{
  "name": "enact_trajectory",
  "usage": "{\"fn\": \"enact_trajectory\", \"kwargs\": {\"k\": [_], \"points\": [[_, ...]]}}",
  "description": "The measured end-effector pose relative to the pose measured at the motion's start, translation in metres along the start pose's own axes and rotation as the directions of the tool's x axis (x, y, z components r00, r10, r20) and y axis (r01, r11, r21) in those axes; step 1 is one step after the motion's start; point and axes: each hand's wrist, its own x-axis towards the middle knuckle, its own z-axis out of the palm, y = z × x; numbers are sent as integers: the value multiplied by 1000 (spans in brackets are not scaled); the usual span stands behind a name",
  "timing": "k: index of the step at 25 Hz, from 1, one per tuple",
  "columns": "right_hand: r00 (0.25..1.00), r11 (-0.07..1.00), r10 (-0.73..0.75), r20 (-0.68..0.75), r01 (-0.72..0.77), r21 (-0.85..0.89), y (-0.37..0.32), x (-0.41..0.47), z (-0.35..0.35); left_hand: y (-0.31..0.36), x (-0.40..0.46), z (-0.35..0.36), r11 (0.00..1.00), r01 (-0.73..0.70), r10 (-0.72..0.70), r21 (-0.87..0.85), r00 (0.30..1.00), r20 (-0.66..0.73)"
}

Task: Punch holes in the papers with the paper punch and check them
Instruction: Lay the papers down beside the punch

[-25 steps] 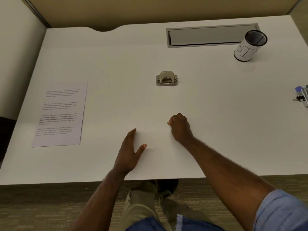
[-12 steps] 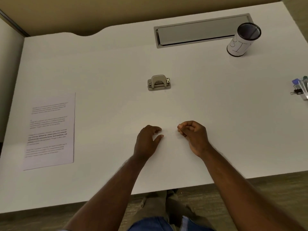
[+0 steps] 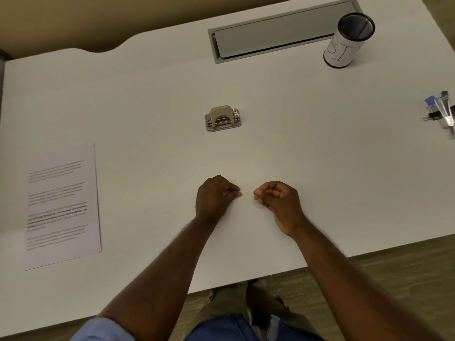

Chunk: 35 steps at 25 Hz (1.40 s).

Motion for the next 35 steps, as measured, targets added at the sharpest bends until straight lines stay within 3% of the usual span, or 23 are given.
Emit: {"fn": "enact_trajectory", "kwargs": {"k": [7, 11, 13, 15, 17, 19, 23, 27, 35], "points": [[999, 1000, 8, -44, -8, 5, -1, -1, -7, -2, 7, -6, 897, -334, 310, 291, 942, 124], [997, 1000, 4, -73, -5, -7, -3, 0, -10, -2, 11, -5, 843, -403, 347, 357, 914, 211], [996, 1000, 2, -86, -2, -4, -4, 0, -11, -1, 15, -8, 856, -372, 311, 359, 925, 218], [995, 1000, -2, -98, 1, -5, -7, 1, -12, -3, 18, -17, 954, -212, 196, 212, 976, 95], [994, 1000, -8, -110, 7, -5, -11, 1, -12, -9, 17, -31, 995, -61, 58, -80, 997, -41], [994, 1000, -11, -106, 11, -2, -17, 2, -11, -12, 10, -45, 957, 30, -58, -287, 994, -88], [997, 1000, -8, -77, 6, -18, -29, 1, -4, -1, -2, -60, 855, 165, -201, -491, 979, -22], [998, 1000, -4, -70, 4, -5, -53, -1, 0, 32, -6, -60, 806, 147, -165, -573, 986, 20], [998, 972, -17, -68, 32, 233, -139, 33, -45, 144, 54, -37, 765, 29, -15, -643, 1000, 27]]}}
